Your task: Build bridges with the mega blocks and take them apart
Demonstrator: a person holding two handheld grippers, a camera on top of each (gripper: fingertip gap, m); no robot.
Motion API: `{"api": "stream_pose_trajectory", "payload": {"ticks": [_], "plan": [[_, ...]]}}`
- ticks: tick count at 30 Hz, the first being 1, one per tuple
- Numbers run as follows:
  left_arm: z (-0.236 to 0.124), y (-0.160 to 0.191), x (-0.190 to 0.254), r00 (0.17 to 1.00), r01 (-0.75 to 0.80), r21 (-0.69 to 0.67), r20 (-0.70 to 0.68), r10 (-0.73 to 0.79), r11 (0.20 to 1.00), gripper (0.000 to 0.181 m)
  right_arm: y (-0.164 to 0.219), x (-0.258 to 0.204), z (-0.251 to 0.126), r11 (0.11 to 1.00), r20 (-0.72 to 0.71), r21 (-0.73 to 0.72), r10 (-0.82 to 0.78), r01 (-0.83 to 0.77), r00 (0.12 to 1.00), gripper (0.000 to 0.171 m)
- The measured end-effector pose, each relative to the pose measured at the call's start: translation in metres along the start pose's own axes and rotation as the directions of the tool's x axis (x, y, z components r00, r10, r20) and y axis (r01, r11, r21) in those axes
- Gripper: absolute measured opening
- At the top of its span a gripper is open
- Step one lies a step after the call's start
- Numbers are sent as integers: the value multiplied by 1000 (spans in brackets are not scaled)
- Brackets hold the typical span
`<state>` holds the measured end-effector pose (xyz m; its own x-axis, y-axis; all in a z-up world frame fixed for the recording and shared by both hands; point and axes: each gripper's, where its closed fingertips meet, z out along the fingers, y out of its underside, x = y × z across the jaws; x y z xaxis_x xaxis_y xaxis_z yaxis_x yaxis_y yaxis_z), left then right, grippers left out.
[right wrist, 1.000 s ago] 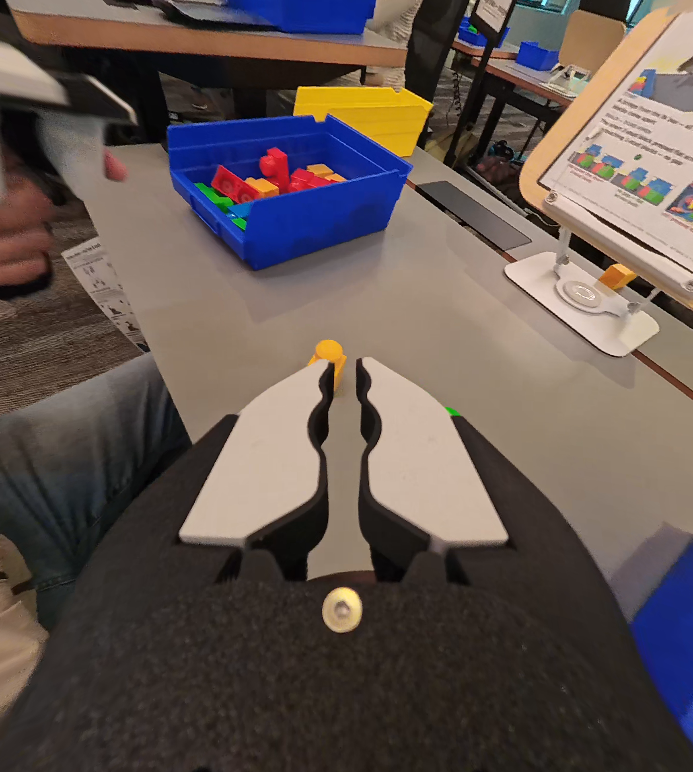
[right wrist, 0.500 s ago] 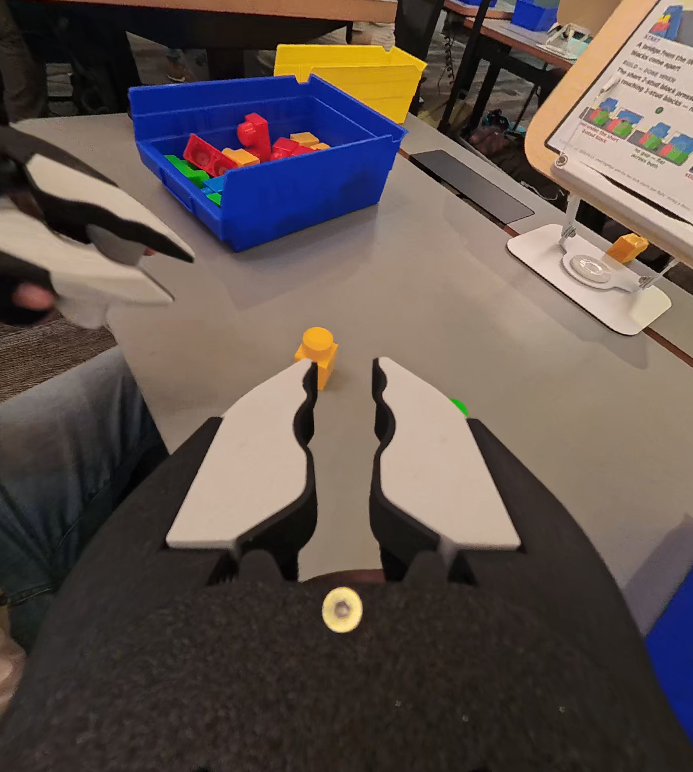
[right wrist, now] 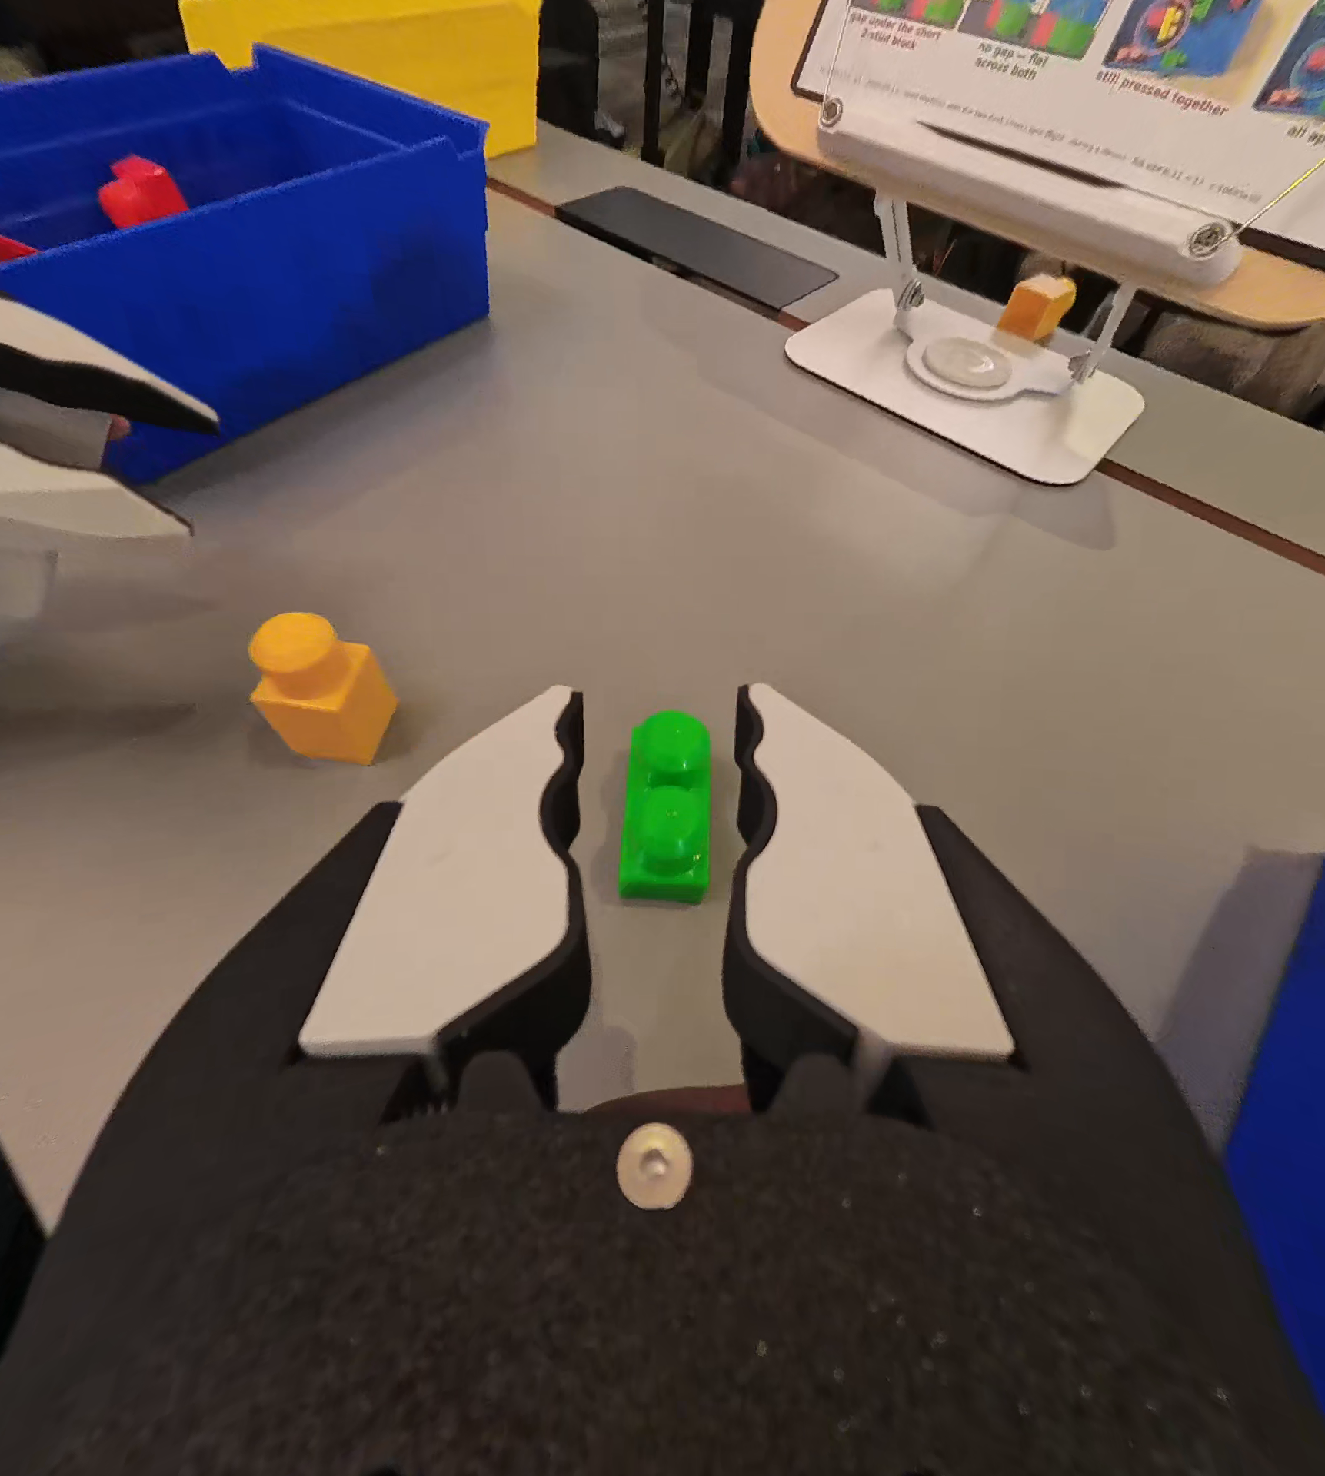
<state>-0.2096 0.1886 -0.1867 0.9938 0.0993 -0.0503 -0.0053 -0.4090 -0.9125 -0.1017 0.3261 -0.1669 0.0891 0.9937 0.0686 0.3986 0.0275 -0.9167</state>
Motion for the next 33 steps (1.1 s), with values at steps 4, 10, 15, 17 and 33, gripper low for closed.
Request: {"api": "stream_pose_trajectory", "payload": {"ticks": [4,10,15,17,33], "plan": [[6,0,-13,999,36,61,24,-38,997,53,16,1,11,996,-57,32,-83,85,995,36],[8,2,16,997,-2,41,-77,5,999,62,40,3,27,995,-42,-38,-92,90,995,42],[3,0,42,982,-37,38,-183,43,999,65,57,9,23,987,22,-159,10,-6,1000,59],[4,5,46,981,-72,6,-179,72,997,67,63,14,23,984,4,-180,3,-3,1000,59],[11,15,40,988,-16,-34,-151,11,999,56,66,8,30,982,9,-190,6,-4,1000,56]]}}
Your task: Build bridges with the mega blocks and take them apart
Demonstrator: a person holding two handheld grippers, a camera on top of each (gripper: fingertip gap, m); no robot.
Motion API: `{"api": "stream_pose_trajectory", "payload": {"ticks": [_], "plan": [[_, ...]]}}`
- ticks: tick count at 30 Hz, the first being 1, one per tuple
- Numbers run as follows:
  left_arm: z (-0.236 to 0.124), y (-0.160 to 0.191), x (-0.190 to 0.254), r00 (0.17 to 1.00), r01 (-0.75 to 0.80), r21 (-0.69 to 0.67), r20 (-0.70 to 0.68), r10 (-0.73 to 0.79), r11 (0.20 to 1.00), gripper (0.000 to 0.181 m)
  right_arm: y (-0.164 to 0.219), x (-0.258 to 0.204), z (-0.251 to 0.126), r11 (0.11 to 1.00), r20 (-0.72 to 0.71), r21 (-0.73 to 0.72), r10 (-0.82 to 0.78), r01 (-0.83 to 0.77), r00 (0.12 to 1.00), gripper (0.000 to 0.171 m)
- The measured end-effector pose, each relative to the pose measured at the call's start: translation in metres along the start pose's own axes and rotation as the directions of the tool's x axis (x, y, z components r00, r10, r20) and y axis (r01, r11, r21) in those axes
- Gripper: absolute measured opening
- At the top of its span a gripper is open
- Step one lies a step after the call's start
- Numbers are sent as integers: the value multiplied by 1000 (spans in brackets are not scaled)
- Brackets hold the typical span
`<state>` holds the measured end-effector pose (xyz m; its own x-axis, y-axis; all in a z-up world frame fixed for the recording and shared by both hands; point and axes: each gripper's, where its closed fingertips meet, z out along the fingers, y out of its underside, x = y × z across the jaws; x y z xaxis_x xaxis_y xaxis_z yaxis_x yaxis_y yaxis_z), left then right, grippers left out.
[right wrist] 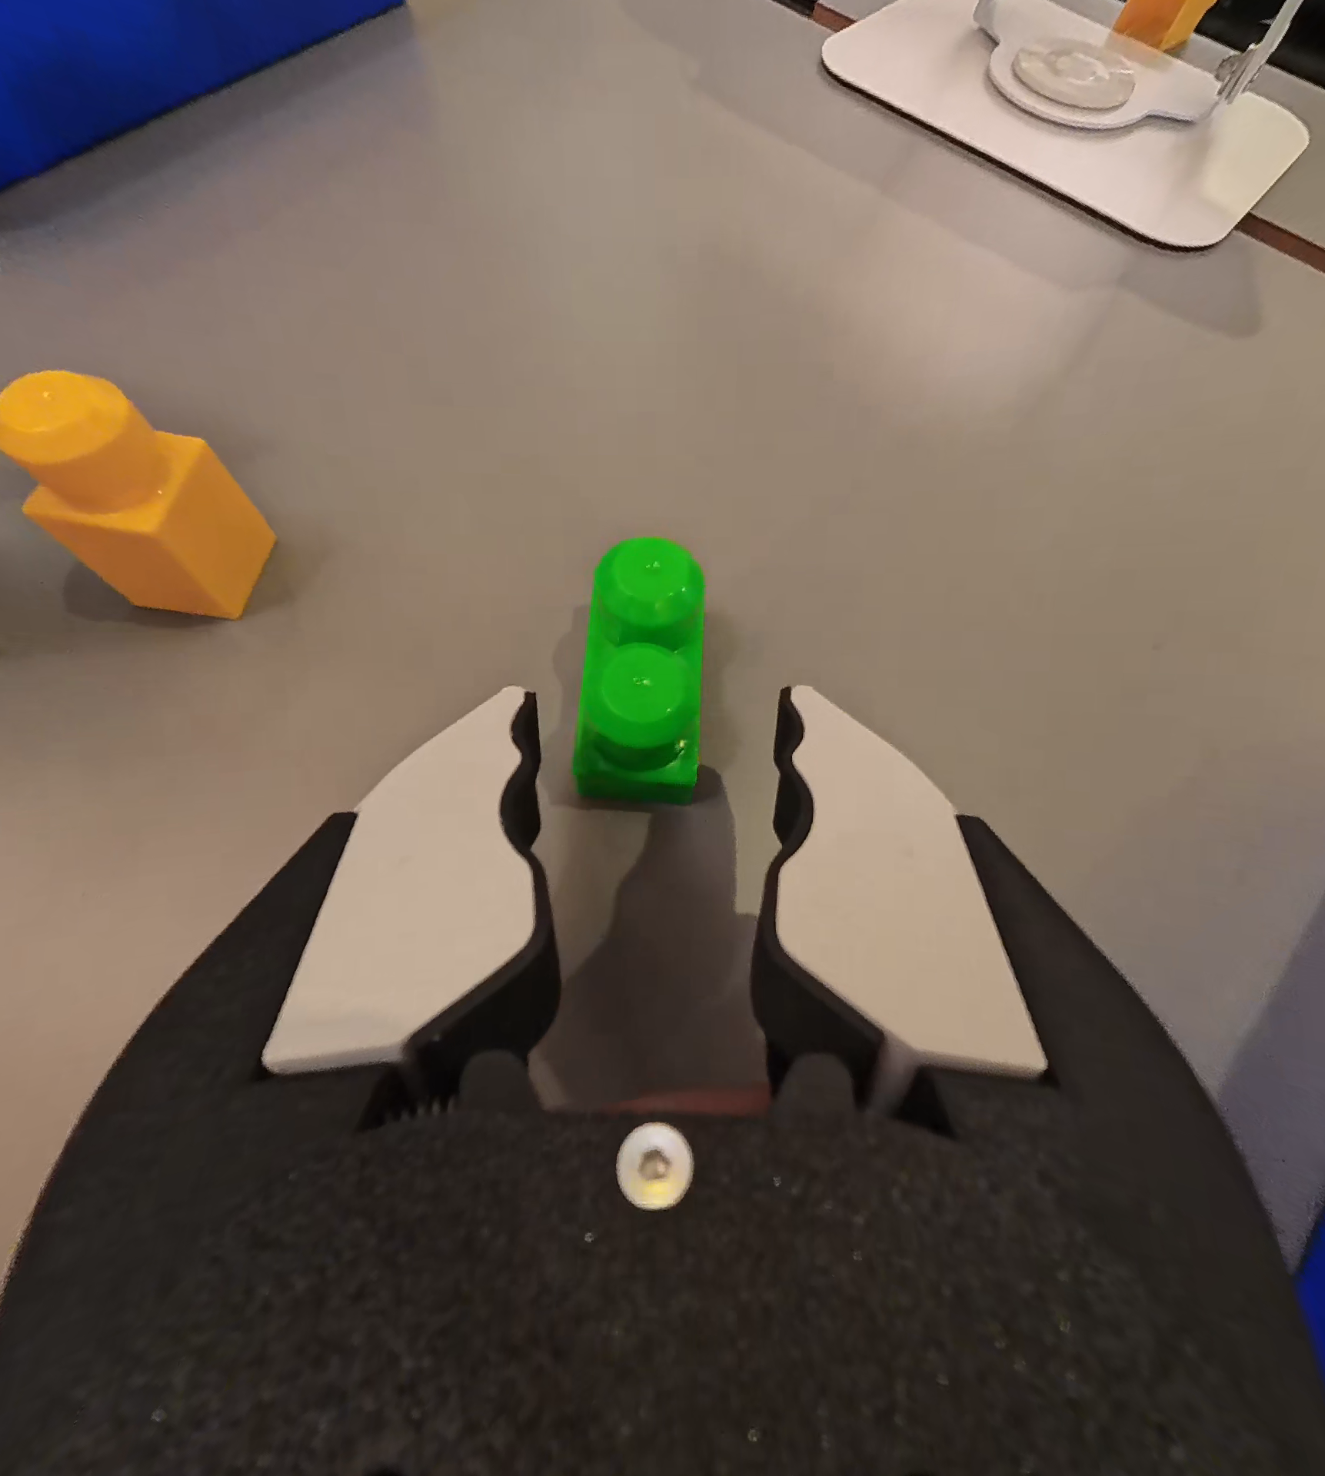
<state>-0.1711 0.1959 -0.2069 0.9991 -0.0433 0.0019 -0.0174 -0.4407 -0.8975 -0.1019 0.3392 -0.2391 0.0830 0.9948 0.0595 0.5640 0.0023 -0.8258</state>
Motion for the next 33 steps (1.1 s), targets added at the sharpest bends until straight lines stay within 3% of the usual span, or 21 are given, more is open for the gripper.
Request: {"api": "stream_pose_trajectory", "payload": {"ticks": [4,10,15,19,26,33], "plan": [[-1,1,-7,999,27,-8,18,-27,1000,58,4,-1,3,1000,13,-24,12,-12,1000,60],[-2,15,-45,984,102,-33,149,-96,994,60,9,0,5,996,47,-56,78,-76,996,64],[1,32,-76,941,246,-82,259,-218,966,69,20,5,11,983,24,-136,127,-122,992,84],[0,30,-100,893,305,-38,360,-272,952,83,14,7,7,983,17,-88,163,-161,986,96],[8,32,-98,902,310,-69,337,-271,948,98,13,4,6,979,40,-79,193,-189,980,99],[11,32,-92,918,277,-91,319,-236,956,96,16,1,8,982,29,-103,162,-159,986,98]]}}
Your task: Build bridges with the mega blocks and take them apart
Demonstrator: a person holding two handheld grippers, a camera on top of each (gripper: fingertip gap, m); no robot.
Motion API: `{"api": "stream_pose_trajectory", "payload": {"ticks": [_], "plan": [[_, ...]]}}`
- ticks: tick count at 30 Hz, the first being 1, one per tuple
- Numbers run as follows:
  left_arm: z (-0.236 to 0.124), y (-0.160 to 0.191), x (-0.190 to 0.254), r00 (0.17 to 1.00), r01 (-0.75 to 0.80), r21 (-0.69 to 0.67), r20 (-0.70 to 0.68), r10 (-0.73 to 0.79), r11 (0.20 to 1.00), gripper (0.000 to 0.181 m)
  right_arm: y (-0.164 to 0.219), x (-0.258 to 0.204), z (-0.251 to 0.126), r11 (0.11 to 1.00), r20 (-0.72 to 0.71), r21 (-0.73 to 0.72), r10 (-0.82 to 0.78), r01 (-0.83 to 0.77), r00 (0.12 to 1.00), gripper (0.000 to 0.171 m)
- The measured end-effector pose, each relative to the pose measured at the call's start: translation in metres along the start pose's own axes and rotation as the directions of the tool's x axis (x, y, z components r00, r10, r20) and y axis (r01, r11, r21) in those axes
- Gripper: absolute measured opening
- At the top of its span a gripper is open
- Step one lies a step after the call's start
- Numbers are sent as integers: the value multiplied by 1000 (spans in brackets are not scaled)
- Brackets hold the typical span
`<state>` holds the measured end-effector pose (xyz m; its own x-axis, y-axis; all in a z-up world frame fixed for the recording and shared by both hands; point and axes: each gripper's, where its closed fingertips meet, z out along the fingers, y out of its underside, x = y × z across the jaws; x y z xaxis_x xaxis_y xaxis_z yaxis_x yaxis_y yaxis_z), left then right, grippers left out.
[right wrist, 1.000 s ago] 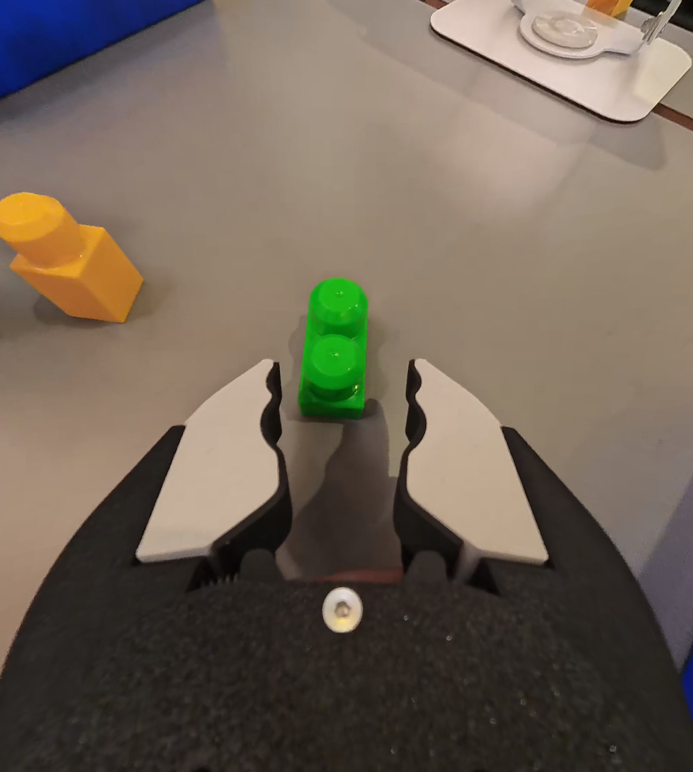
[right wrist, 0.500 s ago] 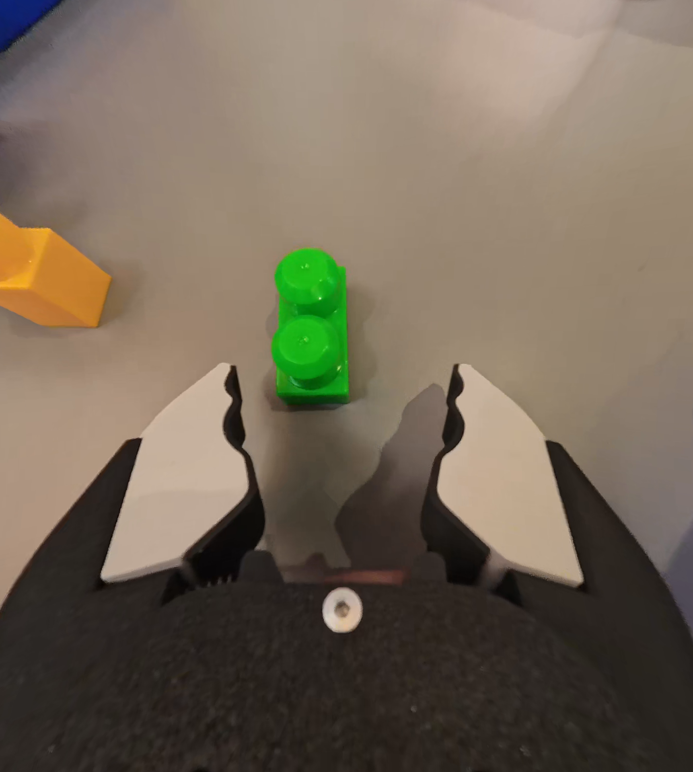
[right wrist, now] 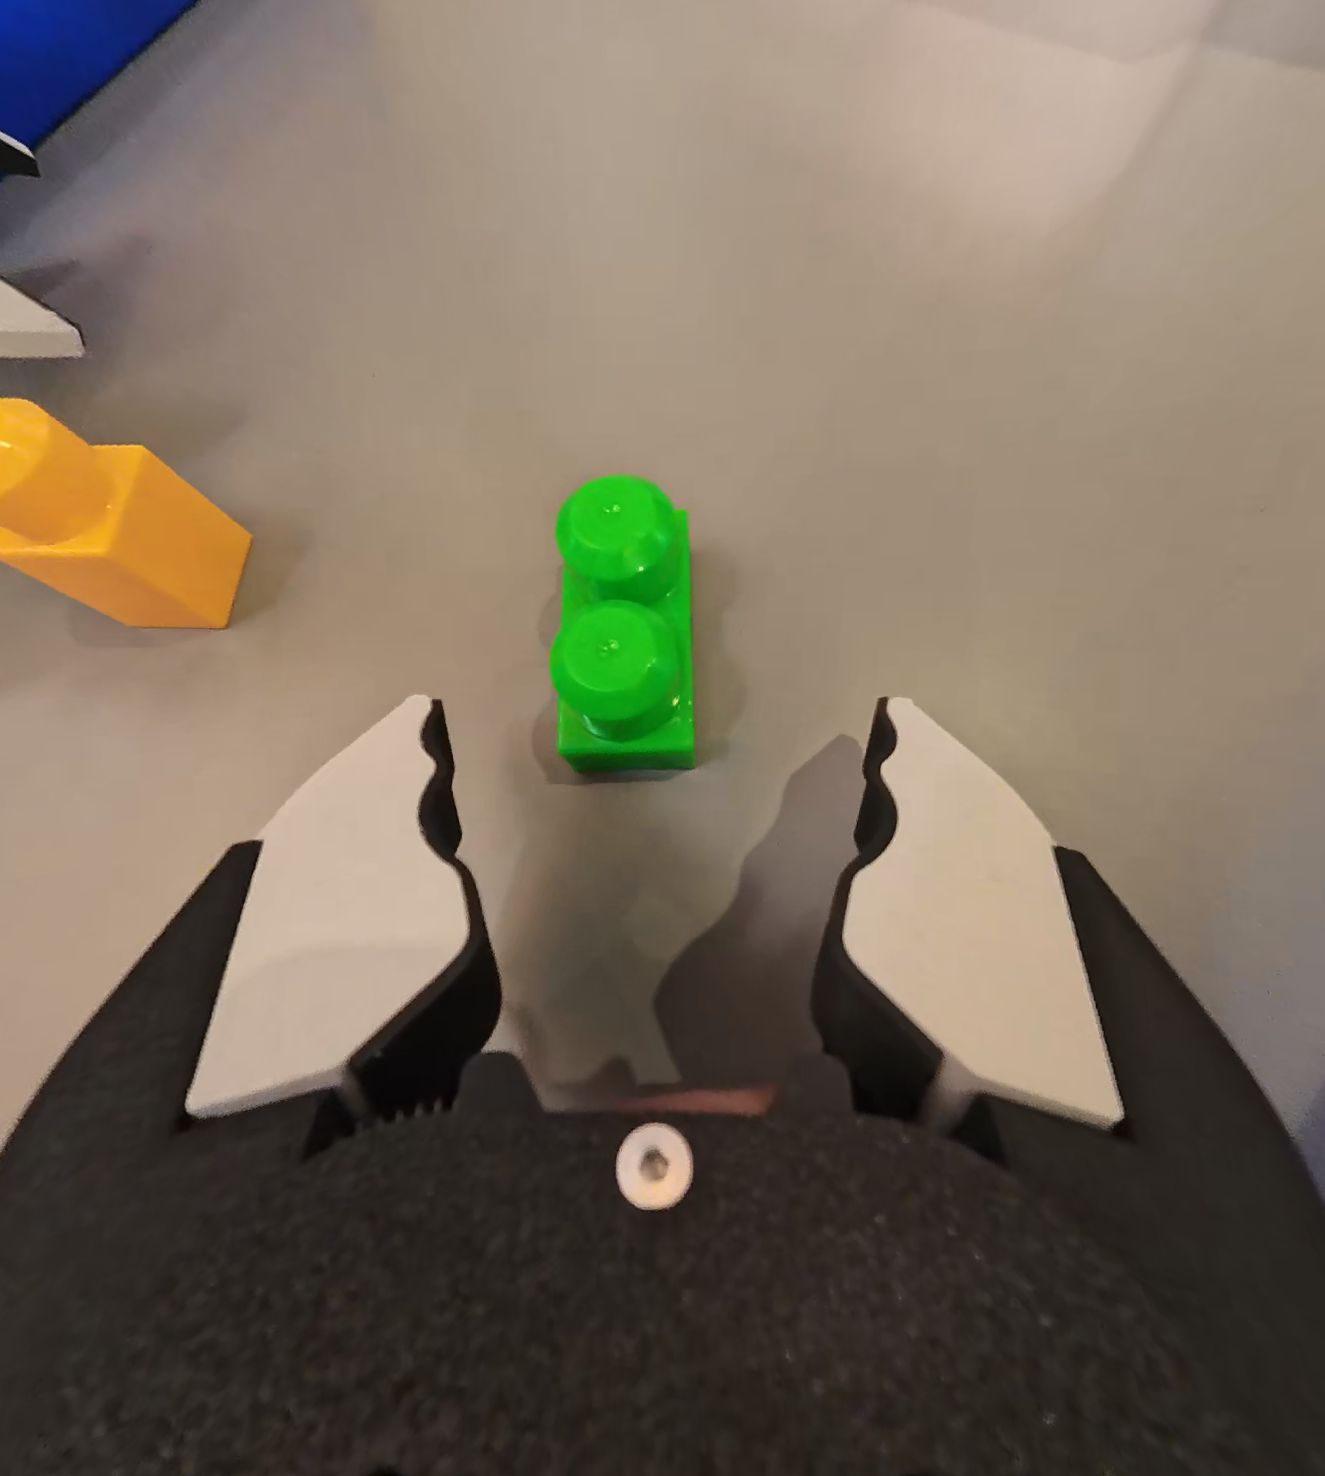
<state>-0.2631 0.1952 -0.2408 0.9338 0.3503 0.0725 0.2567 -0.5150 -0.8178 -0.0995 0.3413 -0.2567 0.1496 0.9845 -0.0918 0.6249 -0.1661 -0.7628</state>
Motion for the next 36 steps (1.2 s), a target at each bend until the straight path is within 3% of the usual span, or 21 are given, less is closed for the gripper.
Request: {"api": "stream_pose_trajectory", "payload": {"ticks": [15,26,32,36], "plan": [[4,5,-4,996,81,-41,-35,-82,996,88,0,0,0,1000,14,-1,19,-19,1000,93],[3,3,3,999,9,-27,-37,-10,1000,85,1,-1,2,1000,15,-12,11,-11,1000,90],[-24,-38,18,987,27,99,-163,-11,995,80,2,-1,2,1000,23,-15,18,-18,1000,90],[-42,-82,4,988,-68,151,-129,88,986,73,2,-1,2,999,43,-15,37,-36,998,90]]}}
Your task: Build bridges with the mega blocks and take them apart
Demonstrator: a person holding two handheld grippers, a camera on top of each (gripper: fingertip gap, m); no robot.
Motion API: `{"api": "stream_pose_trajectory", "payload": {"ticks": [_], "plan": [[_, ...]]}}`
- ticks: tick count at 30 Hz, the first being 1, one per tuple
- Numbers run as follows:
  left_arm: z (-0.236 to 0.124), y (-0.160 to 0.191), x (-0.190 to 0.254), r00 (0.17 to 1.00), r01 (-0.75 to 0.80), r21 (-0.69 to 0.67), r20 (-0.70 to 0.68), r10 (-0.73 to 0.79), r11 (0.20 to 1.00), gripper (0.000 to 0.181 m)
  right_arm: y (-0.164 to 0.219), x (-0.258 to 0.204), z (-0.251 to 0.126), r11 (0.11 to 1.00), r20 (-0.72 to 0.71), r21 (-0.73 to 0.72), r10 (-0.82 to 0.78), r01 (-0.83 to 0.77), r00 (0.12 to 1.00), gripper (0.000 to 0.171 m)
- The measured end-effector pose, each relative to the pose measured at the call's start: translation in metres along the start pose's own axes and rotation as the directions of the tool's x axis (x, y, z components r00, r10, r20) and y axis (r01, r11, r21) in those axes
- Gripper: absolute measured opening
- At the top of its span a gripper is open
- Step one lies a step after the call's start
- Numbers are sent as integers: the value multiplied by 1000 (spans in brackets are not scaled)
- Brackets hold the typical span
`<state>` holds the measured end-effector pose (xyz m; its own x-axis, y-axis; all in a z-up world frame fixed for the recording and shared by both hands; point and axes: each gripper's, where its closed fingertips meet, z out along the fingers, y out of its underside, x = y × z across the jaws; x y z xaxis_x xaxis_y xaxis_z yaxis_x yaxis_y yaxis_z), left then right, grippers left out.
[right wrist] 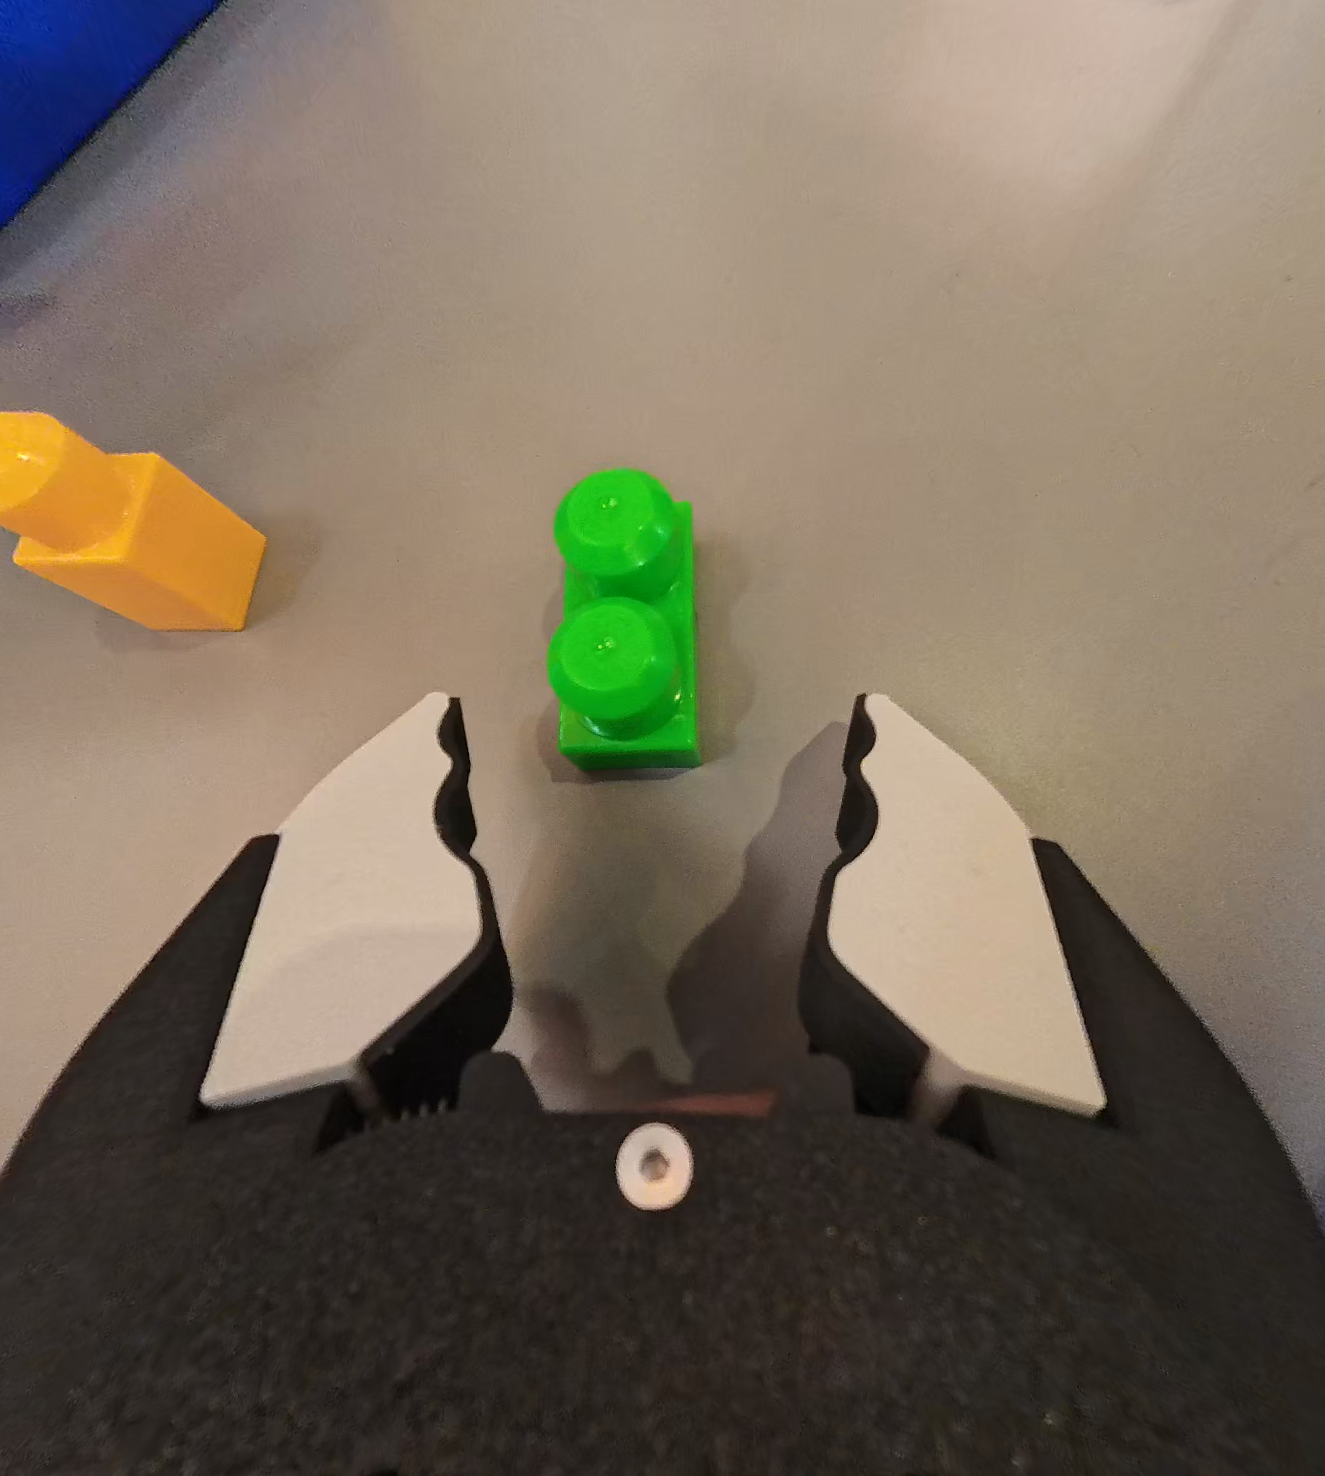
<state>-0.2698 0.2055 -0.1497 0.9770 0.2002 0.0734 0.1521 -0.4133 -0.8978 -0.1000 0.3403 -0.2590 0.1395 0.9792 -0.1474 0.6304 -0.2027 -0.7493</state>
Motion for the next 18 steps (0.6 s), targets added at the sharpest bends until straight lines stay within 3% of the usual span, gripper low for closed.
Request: {"api": "stream_pose_trajectory", "payload": {"ticks": [4,12,18], "plan": [[-1,-5,0,1000,-1,5,-28,1,1000,61,-1,-1,-1,1000,13,9,8,-8,1000,89],[11,60,14,999,33,-34,-30,-34,999,51,-2,-1,-2,1000,12,17,-3,3,1000,87],[10,76,14,1000,24,-37,6,-24,999,48,-2,-1,-2,1000,2,22,-13,13,1000,85]]}}
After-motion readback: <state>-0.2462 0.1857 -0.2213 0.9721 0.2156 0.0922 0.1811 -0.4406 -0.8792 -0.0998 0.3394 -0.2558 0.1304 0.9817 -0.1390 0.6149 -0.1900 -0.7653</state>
